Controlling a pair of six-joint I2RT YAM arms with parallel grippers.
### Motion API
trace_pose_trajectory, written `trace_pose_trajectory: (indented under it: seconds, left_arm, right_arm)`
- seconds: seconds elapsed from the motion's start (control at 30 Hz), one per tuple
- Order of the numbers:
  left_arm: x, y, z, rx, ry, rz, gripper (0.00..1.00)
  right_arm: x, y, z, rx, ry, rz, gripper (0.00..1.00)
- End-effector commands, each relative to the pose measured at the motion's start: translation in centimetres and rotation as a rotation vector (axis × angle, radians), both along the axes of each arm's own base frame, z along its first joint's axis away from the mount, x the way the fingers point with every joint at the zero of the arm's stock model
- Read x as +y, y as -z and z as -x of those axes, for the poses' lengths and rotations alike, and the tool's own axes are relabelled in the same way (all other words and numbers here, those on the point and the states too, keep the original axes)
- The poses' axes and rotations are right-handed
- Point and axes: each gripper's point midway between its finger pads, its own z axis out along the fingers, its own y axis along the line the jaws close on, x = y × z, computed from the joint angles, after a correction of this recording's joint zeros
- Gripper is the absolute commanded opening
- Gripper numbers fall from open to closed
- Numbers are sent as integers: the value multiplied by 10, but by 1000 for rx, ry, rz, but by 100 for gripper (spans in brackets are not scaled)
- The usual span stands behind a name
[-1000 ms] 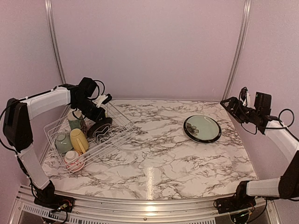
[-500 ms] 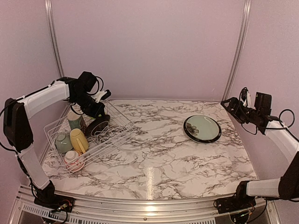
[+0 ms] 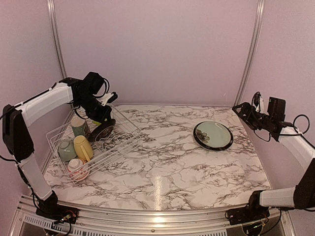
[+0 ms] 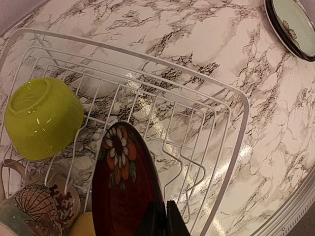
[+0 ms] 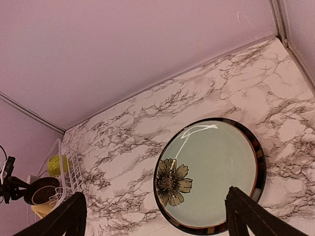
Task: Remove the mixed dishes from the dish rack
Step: Grab the plate from the dish rack, then pass from the left arm to the right
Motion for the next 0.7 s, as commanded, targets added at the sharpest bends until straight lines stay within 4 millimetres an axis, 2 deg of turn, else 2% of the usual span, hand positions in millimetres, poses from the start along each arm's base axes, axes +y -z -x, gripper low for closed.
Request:
trace_pose_trajectory:
  seconds: [0.0, 0.1, 0.23, 0.47, 0.67]
  left_arm:
    - [-6, -62, -10, -180, -39, 38, 0]
    - [-12, -74, -8, -206, -49, 51, 0]
    - [-25, -81, -2, -284, 26, 40, 0]
    - [-38, -101, 3, -418, 67, 5, 0]
    - [-61, -117, 19, -542, 151, -53, 0]
  right_arm:
    - [8, -7, -7, -20, -25, -11, 94]
    - [13, -8, -8, -20, -33, -7, 94]
    - [17, -6, -10, -16, -41, 1, 94]
    - [36, 3, -13, 14, -75, 32, 94]
    - [50, 12, -15, 40, -104, 15, 94]
